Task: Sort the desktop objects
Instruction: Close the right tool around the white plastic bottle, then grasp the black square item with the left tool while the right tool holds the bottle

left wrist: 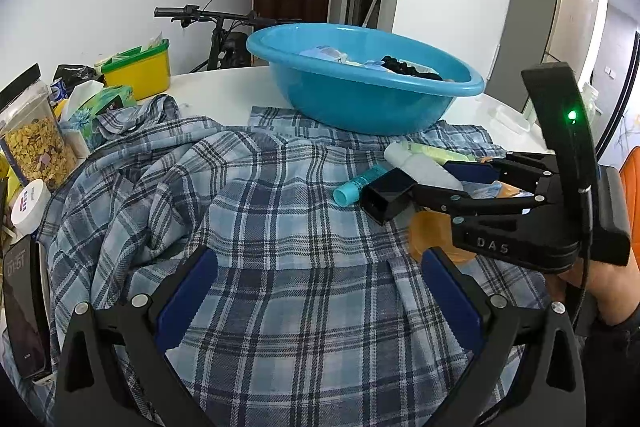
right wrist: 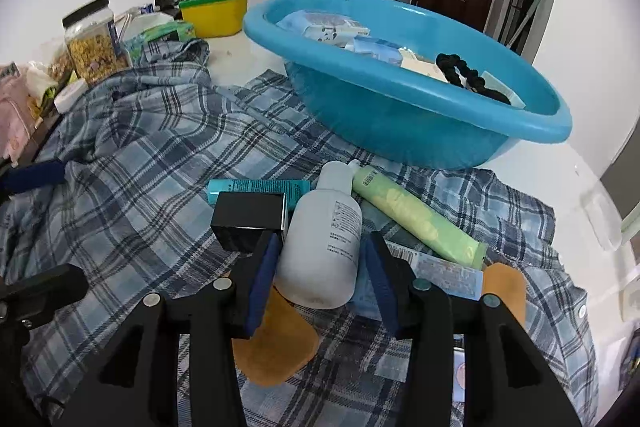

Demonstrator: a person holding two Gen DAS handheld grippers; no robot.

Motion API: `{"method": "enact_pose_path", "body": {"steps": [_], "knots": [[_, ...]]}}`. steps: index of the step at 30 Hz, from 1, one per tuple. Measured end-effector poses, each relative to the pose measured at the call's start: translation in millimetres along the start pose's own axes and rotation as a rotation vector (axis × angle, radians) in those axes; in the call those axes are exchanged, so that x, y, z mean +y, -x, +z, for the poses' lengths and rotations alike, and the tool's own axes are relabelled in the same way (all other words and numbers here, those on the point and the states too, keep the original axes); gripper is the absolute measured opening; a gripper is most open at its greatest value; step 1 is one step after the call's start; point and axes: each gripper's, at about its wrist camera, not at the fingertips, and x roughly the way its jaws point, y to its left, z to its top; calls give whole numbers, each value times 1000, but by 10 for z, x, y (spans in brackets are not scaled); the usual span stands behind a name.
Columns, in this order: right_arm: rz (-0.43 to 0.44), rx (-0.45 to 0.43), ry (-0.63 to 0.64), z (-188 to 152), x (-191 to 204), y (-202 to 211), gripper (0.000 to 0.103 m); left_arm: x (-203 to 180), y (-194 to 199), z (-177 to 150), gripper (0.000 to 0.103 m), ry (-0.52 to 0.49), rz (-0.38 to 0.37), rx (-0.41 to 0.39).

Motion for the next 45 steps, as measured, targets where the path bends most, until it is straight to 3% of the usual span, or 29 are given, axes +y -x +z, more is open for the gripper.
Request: {"method": "enact_pose_path", "body": {"steps": [10,20,27,35,45], "knots": [[-69,29,79,56,146,-67,40,-4,-25,-8,103,-2,22,17],[56,-88,-81,-153,-257,427,39,2,10,62,103,1,26,10],[50,-33,-88,-553,-340,491,39,-92,-30,81,103,-12,27,14],[30,1,-81,-572,-359,345,39,-205,-71,97,103,-39,28,21],[60,-119,-188,-678,-578,562,38,-363,-213,202,103,-107,-30,20]]}}
